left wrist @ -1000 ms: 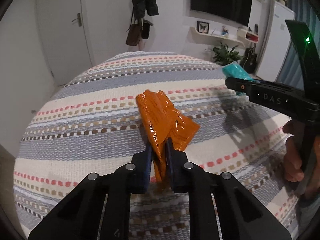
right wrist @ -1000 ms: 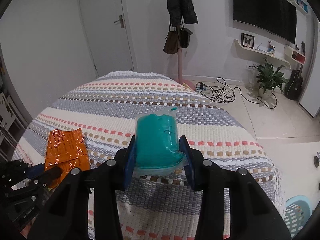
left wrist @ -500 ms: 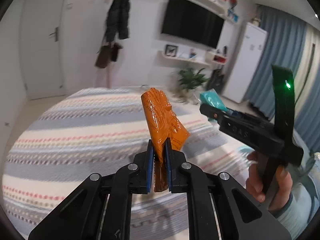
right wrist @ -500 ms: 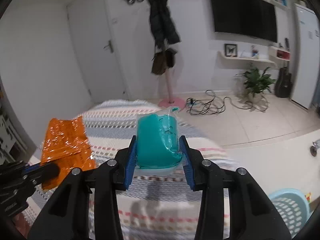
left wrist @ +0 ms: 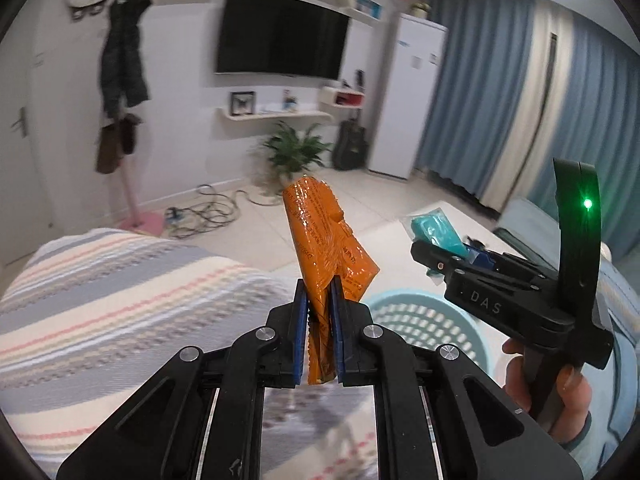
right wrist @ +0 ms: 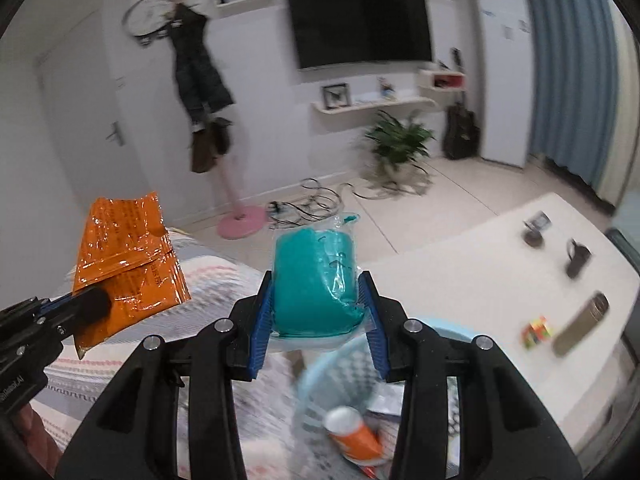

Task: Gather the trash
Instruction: 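Carry the orange packet and teal cup to the basket and release both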

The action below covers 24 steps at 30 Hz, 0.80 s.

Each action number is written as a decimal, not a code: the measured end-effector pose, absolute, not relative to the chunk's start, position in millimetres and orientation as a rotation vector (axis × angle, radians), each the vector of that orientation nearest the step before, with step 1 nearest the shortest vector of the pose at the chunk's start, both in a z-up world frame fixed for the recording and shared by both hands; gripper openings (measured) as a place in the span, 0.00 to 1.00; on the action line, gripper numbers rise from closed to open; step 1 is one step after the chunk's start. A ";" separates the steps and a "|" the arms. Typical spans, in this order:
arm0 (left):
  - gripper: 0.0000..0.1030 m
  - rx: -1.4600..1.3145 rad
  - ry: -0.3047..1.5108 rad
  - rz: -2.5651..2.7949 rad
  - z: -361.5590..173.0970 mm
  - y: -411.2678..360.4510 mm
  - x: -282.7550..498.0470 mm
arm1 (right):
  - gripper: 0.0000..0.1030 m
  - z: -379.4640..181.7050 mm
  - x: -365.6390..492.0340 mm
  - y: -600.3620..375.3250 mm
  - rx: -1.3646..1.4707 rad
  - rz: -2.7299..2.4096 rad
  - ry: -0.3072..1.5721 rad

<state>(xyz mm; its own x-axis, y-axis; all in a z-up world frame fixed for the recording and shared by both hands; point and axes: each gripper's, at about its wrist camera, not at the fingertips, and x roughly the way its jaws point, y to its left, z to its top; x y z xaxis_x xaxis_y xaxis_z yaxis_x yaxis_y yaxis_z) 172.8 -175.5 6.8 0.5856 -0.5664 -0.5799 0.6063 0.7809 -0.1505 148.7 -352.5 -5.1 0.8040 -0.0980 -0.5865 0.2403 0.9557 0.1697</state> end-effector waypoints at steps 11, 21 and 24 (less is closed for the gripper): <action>0.13 0.149 0.790 -0.805 -55.8 -239.9 155.0 | 0.39 -92.0 112.4 -421.8 0.392 -0.314 0.815; 0.46 0.168 0.777 -0.828 -53.7 -237.8 134.4 | 0.62 -101.7 96.7 -420.6 0.436 -0.326 0.846; 0.60 0.156 0.756 -0.815 -47.7 -224.0 129.3 | 0.62 -93.6 93.7 -414.5 0.432 -0.319 0.836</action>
<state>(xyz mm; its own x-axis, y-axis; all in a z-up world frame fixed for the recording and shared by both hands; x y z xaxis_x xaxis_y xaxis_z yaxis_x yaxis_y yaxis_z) 129.3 -224.0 -47.7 0.4444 -0.6008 -0.6645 0.7071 0.6907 -0.1515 93.7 -414.5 -93.6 0.6316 -0.1032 -0.7684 0.4353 0.8673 0.2413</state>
